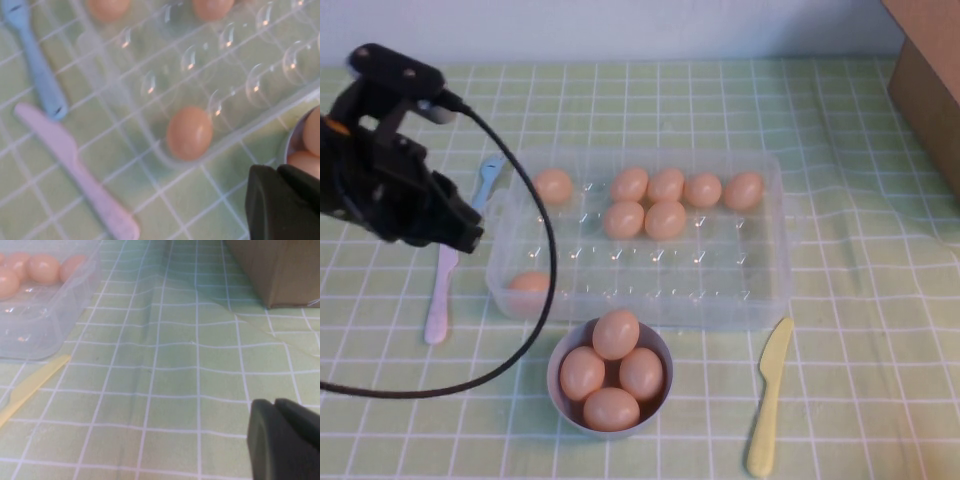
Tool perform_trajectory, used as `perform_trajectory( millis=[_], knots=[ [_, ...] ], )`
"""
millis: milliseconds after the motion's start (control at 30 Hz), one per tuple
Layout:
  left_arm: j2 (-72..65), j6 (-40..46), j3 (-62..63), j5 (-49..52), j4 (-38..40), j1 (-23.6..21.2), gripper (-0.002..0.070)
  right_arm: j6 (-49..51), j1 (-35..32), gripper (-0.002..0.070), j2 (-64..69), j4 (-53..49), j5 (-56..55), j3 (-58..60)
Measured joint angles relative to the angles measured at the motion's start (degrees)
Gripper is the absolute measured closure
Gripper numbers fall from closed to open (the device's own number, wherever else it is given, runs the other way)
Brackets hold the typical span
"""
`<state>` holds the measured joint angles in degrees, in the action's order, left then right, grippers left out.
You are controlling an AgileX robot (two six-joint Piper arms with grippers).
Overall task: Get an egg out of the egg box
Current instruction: Pick up the egg from the plastic box
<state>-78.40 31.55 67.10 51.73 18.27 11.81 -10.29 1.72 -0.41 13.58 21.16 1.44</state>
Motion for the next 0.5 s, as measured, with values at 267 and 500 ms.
perform_trajectory(
  millis=[267,500],
  knots=[
    [-14.0,1.0,12.8,2.5,-3.5,10.2,0.0678,0.0,0.0,0.0694,0.0,0.0,0.0,0.0],
    [-22.9,4.7,19.2,0.6,-4.4,14.2,0.0678,0.0,0.0,0.0694,0.0,0.0,0.0,0.0]
  ],
)
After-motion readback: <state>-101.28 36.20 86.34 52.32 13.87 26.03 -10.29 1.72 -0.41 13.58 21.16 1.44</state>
